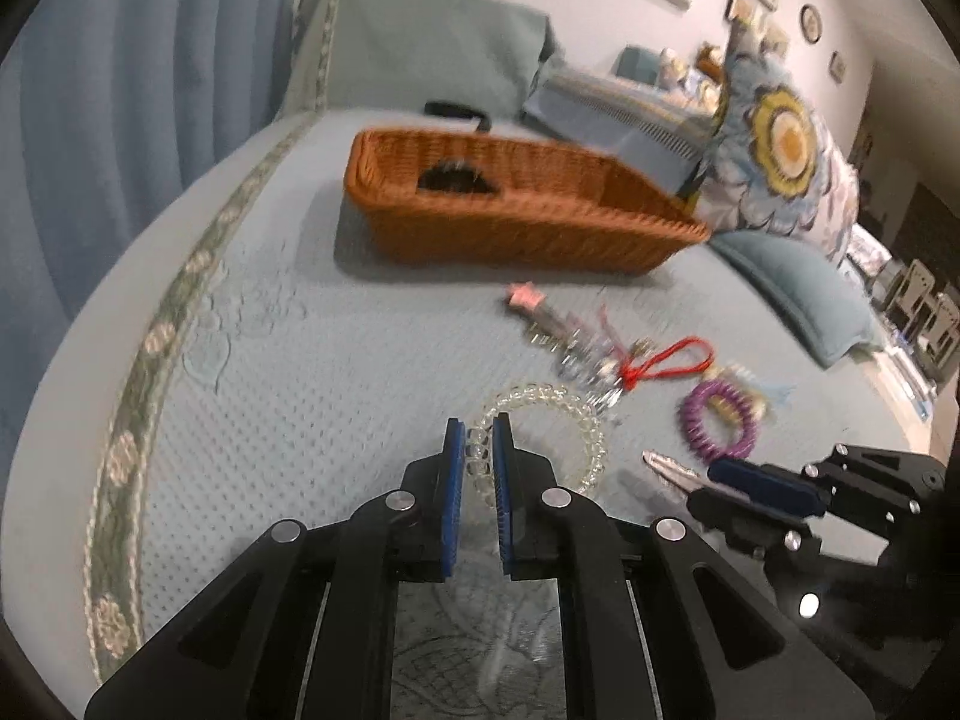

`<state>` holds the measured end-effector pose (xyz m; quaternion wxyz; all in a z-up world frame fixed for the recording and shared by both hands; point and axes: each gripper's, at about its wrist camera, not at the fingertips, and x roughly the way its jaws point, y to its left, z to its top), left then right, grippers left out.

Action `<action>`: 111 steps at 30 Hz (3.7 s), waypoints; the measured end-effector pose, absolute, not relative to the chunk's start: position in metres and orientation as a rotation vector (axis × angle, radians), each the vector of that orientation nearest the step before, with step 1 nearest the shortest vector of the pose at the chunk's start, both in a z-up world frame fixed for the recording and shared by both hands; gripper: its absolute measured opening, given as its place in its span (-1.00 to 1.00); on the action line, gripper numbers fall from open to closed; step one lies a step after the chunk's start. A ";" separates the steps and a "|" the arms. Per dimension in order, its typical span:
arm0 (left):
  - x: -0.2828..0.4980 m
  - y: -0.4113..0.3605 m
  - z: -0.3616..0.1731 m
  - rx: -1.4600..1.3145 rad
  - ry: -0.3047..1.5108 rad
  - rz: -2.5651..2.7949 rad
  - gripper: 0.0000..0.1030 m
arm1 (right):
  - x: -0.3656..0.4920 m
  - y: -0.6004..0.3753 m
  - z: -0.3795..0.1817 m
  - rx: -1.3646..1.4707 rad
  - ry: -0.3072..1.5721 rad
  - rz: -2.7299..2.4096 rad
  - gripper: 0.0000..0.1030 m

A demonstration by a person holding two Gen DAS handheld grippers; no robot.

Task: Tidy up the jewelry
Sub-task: 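Carry the bead bracelet and hair clip into the basket and open both grippers, then grasp the pink star keychain with the left gripper while the right gripper grasps the purple coil bracelet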

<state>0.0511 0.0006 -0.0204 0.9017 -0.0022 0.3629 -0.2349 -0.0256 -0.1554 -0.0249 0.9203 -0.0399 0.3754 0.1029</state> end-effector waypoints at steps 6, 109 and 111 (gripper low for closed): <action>0.049 0.000 0.002 -0.044 0.681 -0.492 -0.85 | -0.026 -0.178 0.007 0.001 0.699 0.185 -0.73; 0.156 -0.090 -0.042 -0.103 0.916 -0.406 -0.61 | 0.002 -0.229 -0.049 0.177 0.862 0.003 -0.69; 0.156 -0.085 -0.040 -0.120 0.910 -0.434 -0.62 | 0.001 -0.227 -0.048 0.171 0.860 0.014 -0.76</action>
